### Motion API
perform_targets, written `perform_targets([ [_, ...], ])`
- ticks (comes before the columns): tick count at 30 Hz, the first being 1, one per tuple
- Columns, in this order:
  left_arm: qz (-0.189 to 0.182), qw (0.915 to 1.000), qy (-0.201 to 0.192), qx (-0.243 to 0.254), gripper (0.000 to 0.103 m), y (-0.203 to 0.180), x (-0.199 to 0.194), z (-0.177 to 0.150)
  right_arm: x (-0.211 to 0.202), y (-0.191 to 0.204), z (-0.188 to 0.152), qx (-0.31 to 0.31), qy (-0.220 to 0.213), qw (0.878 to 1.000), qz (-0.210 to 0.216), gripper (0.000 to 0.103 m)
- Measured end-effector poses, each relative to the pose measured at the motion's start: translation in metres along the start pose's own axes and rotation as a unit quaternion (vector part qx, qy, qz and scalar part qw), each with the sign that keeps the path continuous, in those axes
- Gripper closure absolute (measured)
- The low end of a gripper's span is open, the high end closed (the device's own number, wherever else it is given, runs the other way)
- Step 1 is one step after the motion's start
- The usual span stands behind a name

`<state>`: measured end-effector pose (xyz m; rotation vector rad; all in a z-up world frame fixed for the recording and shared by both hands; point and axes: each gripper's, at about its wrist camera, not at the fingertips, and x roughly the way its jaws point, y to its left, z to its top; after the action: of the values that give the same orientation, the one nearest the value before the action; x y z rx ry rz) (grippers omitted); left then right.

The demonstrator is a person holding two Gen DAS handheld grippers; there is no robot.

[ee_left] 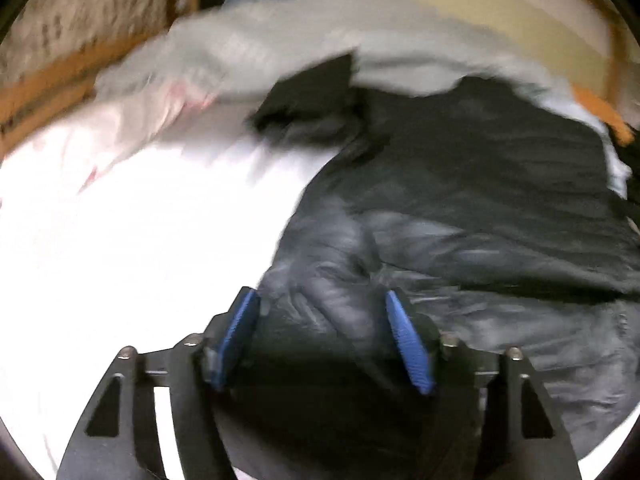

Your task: Fold large clothes

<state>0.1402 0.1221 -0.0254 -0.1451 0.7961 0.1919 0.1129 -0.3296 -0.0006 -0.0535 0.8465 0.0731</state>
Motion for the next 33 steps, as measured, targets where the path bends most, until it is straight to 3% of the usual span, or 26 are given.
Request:
perform_targets([
  [3, -0.001, 0.9982, 0.012, -0.058, 0.038, 0.02, 0.007, -0.002, 0.01, -0.014, 0.002, 0.023, 0.0, 0.999, -0.025, 0.08],
  [7, 0.036, 0.9981, -0.007, -0.05, 0.037, 0.014, -0.001, -0.009, 0.008, -0.023, 0.0, 0.041, -0.005, 0.998, -0.044, 0.08],
  [10, 0.022, 0.9981, -0.04, -0.041, 0.038, 0.011, -0.02, -0.011, -0.011, -0.023, 0.002, 0.056, -0.029, 0.997, -0.038, 0.079],
  [12, -0.006, 0.9979, -0.056, -0.033, 0.039, 0.006, -0.038, -0.011, -0.034, -0.019, 0.002, 0.061, -0.054, 0.997, -0.007, 0.079],
  [14, -0.036, 0.9966, -0.072, -0.017, 0.038, -0.001, -0.061, -0.012, -0.056, -0.01, -0.004, 0.056, -0.073, 0.996, 0.022, 0.079],
  [16, -0.048, 0.994, -0.095, 0.023, 0.032, -0.015, -0.082, -0.018, -0.069, 0.002, -0.011, 0.04, -0.078, 0.996, 0.036, 0.076],
  [18, -0.057, 0.9882, -0.114, 0.086, 0.031, -0.037, -0.099, -0.023, -0.077, 0.019, -0.018, 0.013, -0.083, 0.996, 0.042, 0.055],
  [19, -0.074, 0.9836, -0.114, 0.119, 0.031, -0.048, -0.107, -0.028, -0.081, 0.03, -0.021, -0.008, -0.087, 0.995, 0.043, 0.052],
  [22, -0.156, 0.9612, -0.079, 0.214, 0.031, -0.079, -0.127, -0.048, -0.086, 0.071, -0.029, -0.089, -0.088, 0.991, 0.041, 0.051],
  [24, -0.16, 0.954, -0.067, 0.244, 0.031, -0.092, -0.131, -0.064, -0.088, 0.094, -0.038, -0.14, -0.09, 0.985, 0.042, 0.051],
  [27, -0.157, 0.9504, -0.031, 0.267, 0.031, -0.101, -0.119, -0.079, -0.086, 0.126, -0.056, -0.197, -0.077, 0.977, 0.038, 0.051],
  [33, -0.127, 0.9474, 0.005, 0.294, 0.031, -0.11, -0.108, -0.094, -0.066, 0.159, -0.084, -0.232, -0.036, 0.972, 0.014, 0.051],
])
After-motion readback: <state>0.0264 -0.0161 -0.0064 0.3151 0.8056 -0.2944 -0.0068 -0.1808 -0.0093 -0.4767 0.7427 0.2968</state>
